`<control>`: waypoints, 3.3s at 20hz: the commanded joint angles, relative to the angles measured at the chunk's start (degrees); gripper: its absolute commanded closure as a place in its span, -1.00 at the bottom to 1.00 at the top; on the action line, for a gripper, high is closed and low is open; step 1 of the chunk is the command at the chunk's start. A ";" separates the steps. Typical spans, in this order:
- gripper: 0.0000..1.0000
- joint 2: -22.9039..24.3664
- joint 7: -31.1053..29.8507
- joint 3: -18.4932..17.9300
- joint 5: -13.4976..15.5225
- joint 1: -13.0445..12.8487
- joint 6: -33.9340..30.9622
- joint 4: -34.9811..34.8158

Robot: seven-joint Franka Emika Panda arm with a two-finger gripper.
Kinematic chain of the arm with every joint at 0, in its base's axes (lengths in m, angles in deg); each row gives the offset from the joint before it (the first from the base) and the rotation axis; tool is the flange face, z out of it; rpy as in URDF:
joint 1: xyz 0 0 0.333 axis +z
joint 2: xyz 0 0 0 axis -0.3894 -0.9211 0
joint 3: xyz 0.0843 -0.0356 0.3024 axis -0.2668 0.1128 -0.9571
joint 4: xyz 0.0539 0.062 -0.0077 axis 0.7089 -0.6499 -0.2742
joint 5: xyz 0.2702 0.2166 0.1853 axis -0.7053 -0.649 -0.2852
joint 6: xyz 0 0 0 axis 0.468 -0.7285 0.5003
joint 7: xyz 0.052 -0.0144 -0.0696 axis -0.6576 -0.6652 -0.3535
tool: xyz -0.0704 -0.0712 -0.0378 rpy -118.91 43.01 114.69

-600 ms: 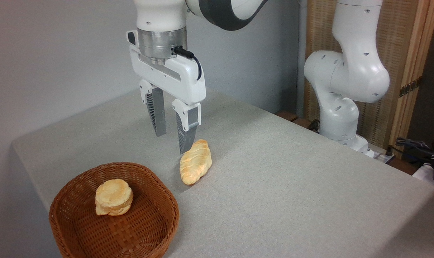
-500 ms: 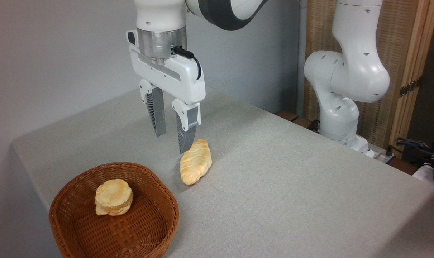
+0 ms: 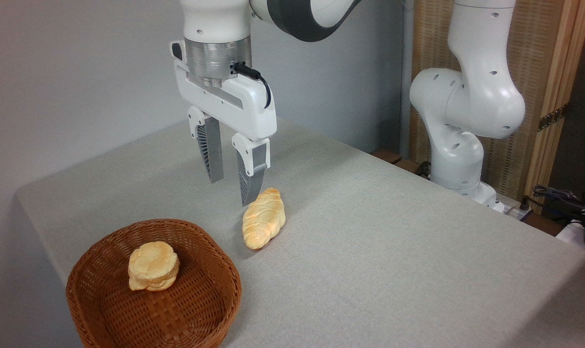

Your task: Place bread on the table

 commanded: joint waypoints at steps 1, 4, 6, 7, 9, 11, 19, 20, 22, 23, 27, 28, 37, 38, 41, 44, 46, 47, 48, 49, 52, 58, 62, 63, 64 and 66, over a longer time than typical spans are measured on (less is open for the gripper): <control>-1.00 -0.44 -0.94 -0.23 0.73 -0.27 -1.05 1.00; -1.00 -0.35 -0.86 -0.23 0.81 -0.27 -0.96 1.09; -1.00 -0.44 -0.68 -0.49 0.82 -0.27 -0.96 1.18; -1.00 -0.44 -0.68 -0.49 0.73 -0.27 -0.96 1.18; -1.00 -0.44 -0.86 -0.23 0.73 -0.27 -1.05 1.18; -1.00 -0.44 -0.77 -0.23 0.73 -0.27 -1.05 1.18; -1.00 -2.72 -0.59 -0.49 0.64 -0.27 -0.26 1.18; -1.00 -3.16 -0.59 -0.58 0.55 -0.27 0.09 1.18; -1.00 -4.74 -0.77 -0.76 0.55 -0.27 0.79 2.40; -1.00 -5.88 -1.12 -0.76 0.55 -0.18 0.80 3.46; -1.00 -9.75 -1.21 -0.85 0.73 -0.18 1.32 8.02; -1.00 -10.89 -1.21 -0.85 0.81 -0.18 1.41 9.60; -1.00 -19.41 -0.59 0.12 5.82 -0.27 16.43 11.82; -1.00 -20.38 -0.59 0.90 5.91 -0.27 16.96 11.82; -1.00 -23.46 -0.85 2.67 7.13 -0.27 18.98 11.90; -1.00 -24.61 -0.86 3.90 9.69 -0.18 21.79 11.82; -1.00 -24.78 -0.68 3.90 9.61 -0.18 22.33 11.82; -1.00 -24.96 -0.68 3.90 9.60 -0.18 22.68 11.82; -1.00 -25.05 -0.59 3.90 9.52 -0.18 22.68 11.82; -1.00 -25.05 -0.59 3.90 9.52 -0.18 22.68 11.73; -1.00 -25.05 -0.42 3.90 9.17 -0.18 22.60 11.55; 0.15 -24.87 0.11 3.90 7.23 -0.18 21.20 11.38; 0.15 -24.78 0.02 3.99 7.23 -0.18 20.05 11.38; 0.14 -24.70 0.02 3.99 7.32 -0.18 19.96 11.38; 0.14 -24.61 0.02 3.99 7.23 -0.18 19.96 11.38; 0.14 -24.26 -0.15 3.90 7.32 -0.09 19.96 11.46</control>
